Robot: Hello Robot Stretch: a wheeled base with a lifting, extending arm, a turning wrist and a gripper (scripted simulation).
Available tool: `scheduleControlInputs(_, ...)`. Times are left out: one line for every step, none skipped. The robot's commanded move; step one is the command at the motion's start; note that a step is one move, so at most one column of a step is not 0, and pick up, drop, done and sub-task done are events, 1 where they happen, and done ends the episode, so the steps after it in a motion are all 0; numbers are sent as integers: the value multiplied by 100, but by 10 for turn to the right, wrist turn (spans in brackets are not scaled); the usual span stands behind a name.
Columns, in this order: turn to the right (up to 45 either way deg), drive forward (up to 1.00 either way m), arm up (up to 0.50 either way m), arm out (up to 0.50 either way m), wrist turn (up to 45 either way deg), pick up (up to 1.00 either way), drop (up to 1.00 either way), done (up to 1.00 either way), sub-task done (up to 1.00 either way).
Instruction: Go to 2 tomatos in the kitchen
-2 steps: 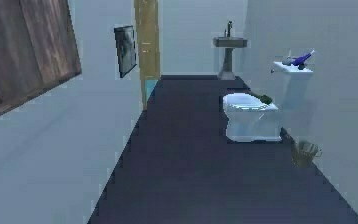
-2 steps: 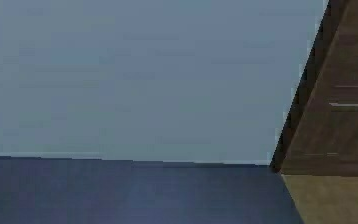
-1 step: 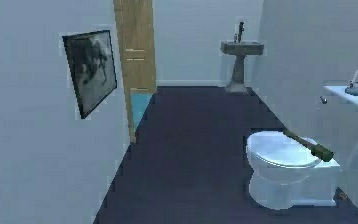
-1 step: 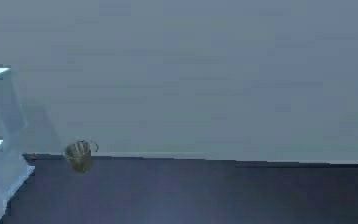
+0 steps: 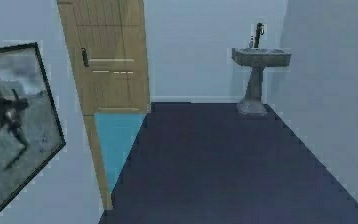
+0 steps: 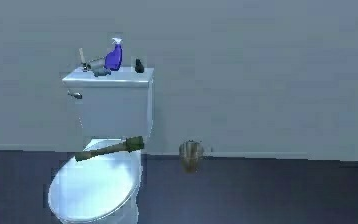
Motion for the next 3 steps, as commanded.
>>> scheduleControlInputs(0,100,0,0,0,0,0,0,0)
scheduleControlInputs(0,50,0,0,0,0,0,0,0)
scheduleControlInputs(-450,0,0,0,0,0,0,0,0)
